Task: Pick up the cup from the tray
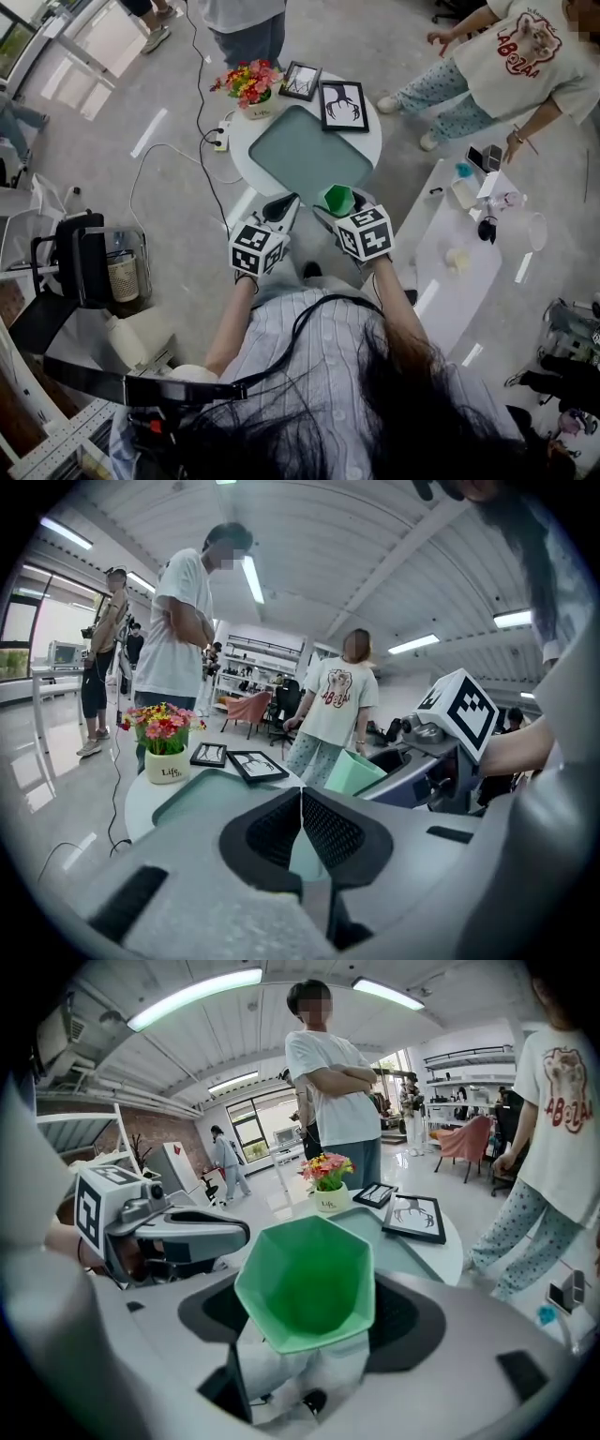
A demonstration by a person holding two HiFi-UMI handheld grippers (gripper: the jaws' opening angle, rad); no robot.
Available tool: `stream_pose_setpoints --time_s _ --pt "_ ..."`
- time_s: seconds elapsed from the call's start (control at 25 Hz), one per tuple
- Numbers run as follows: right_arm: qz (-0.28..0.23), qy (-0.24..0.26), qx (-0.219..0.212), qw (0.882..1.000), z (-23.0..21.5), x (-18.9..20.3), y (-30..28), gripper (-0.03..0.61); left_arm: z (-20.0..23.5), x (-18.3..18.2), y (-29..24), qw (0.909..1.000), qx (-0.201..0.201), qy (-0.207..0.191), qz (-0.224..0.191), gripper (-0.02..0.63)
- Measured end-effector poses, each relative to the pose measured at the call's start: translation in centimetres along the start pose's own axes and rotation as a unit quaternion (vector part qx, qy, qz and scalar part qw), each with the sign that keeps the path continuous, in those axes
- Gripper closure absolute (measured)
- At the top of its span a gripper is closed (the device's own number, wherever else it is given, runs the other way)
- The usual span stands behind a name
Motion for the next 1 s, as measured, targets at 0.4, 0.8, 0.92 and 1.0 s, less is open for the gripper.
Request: stream_pose_setpoints --time_s 0.4,0.8,0.92,1.0 --pt "-0.001 0.01 -0.023 1.0 2.4 3.1 2.8 0.219 -3.8 2.0 4.0 0.9995 -0.03 0.0 0.008 0.598" --pt "0.005 0.013 -0.038 0.999 4.9 4.2 2.3 0.219 -3.9 3.3 6.9 0.9986 -0.05 0.013 0.011 0.598" --pt "0.005 0.015 -0.04 0.999 5.6 4.3 2.4 0.219 -4.1 3.6 7.5 0.9986 -0.05 0.015 0.011 0.598" --pt "0.006 0.017 -0.041 0.999 6.2 4.4 2.6 0.219 -4.2 3.8 8.1 0.9987 -0.048 0.014 0.012 0.598"
Point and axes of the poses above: the fingertips, and each gripper's own axes: y backward along the fingers, z to its left, x out of its underside, the point moved 3 cm from there along y, backward along the fingers, and after that the axes turned 5 degrees about -z, right-handed, at the moved point
